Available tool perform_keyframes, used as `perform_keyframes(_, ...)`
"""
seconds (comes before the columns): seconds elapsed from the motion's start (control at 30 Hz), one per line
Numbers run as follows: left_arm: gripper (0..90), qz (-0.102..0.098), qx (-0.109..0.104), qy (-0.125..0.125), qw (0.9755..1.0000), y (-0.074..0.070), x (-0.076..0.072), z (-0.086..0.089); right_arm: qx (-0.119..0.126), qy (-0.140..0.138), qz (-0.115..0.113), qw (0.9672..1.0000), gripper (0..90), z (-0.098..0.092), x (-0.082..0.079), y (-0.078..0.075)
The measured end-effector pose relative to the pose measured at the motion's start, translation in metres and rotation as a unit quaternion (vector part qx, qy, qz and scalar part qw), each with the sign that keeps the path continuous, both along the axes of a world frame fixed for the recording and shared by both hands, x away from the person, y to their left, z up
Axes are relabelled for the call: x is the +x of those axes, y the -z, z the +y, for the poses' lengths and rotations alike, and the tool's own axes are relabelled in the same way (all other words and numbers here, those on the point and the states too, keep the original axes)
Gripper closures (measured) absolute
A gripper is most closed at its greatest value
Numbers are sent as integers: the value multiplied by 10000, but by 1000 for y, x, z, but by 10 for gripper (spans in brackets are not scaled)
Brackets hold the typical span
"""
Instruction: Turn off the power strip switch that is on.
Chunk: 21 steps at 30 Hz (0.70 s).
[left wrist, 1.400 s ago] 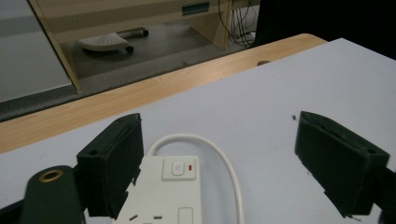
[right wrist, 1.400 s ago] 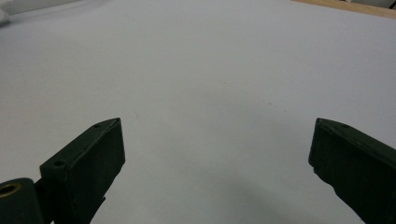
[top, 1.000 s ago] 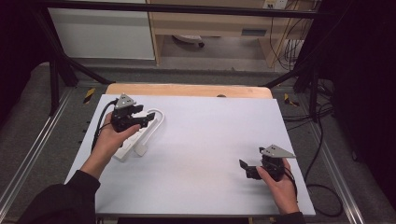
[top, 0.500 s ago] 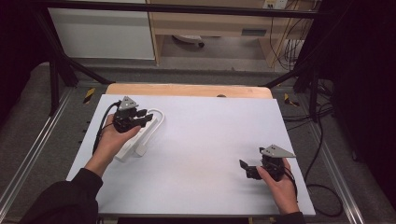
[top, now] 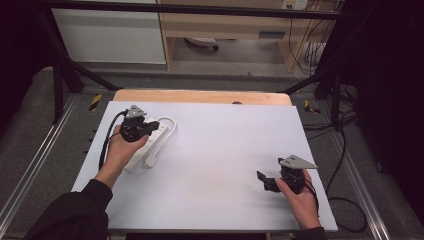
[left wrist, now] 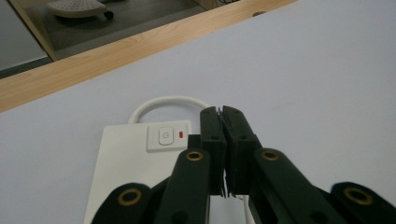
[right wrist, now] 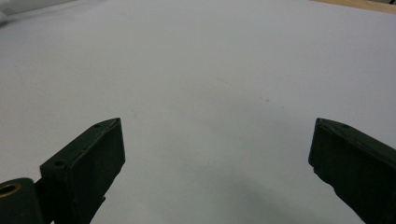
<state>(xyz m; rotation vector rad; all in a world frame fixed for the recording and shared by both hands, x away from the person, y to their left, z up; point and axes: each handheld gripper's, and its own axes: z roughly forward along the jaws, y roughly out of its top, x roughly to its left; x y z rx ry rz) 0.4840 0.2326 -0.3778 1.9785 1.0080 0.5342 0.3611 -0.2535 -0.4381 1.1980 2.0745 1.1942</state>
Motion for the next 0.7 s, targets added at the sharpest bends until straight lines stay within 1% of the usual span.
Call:
perform_keyframes(0.23, 898, 117, 52, -103, 9999, 8, 2, 7, -5, -4, 4, 10000, 41, 0, 0, 0)
perform_keyframes(0.27, 898, 154, 33, -114, 9998, 10, 2, 7, 3, -1, 19, 10000, 41, 0, 0, 0)
perform_keyframes(0.43, 899, 281, 107, -155, 9994, 16, 3, 11, -7, -27, 15, 10000, 41, 1, 1, 1)
perform_keyframes(0.63, 899, 431, 124, -217, 9988, 20, 4, 16, -14, -15, 17, 10000, 41, 1, 1, 1)
perform_keyframes(0.7, 899, 464, 147, -228, 9986, 21, 4, 18, -54, -50, 34, 10000, 41, 1, 2, 2)
